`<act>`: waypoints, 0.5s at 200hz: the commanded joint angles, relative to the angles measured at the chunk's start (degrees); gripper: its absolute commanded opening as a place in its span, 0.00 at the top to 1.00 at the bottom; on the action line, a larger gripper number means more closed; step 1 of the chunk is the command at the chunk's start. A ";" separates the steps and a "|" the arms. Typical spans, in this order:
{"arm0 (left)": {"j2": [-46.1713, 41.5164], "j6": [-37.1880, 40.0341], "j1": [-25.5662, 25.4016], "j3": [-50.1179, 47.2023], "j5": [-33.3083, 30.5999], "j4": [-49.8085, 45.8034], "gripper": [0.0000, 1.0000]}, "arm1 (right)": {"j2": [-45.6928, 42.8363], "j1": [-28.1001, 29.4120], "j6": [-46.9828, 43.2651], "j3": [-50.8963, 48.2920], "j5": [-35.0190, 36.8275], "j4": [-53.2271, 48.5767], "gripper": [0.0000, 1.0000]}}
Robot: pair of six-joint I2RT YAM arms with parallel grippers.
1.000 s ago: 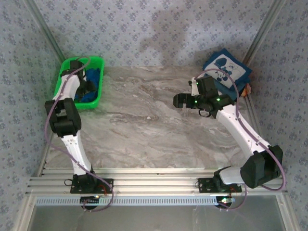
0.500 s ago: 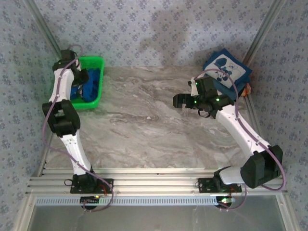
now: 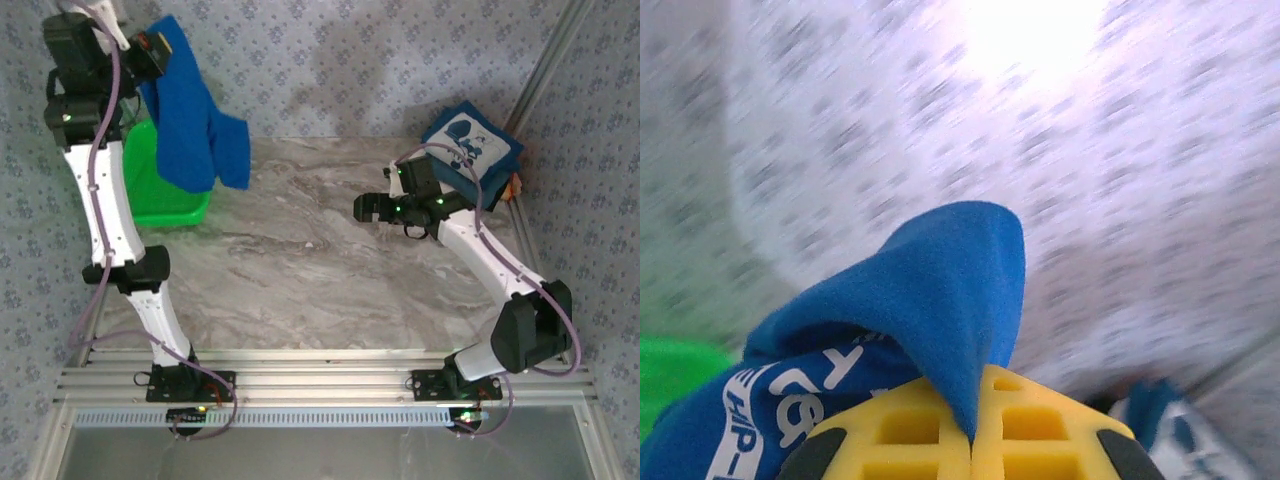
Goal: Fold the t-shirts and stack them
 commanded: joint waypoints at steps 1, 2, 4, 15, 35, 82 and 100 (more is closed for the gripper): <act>-0.34 -12.26 -0.75 -0.32 7.80 13.53 1.00 | 0.62 -0.48 0.17 2.02 -2.09 0.73 0.00; -0.36 -12.61 -0.91 -0.33 7.85 14.09 1.00 | 0.58 -0.47 0.17 2.02 -2.16 0.70 0.00; -0.44 -13.25 -1.18 -0.25 8.00 15.10 1.00 | 0.59 -0.53 0.24 1.97 -2.27 0.67 0.00; -0.63 -16.11 -3.32 -0.21 8.88 19.92 1.00 | 0.49 -0.96 0.58 1.93 -2.33 0.63 0.00; -0.47 -18.93 -7.97 0.01 8.82 24.96 1.00 | -0.40 -2.44 1.96 1.12 -2.90 1.29 0.00; 3.08 -18.02 -20.80 0.09 9.69 24.38 1.00 | -5.00 -7.31 4.27 -1.94 -1.45 2.75 0.00; 3.72 -15.64 -25.01 0.19 9.81 22.20 1.00 | -8.13 -9.39 5.35 -6.46 -0.16 3.34 0.00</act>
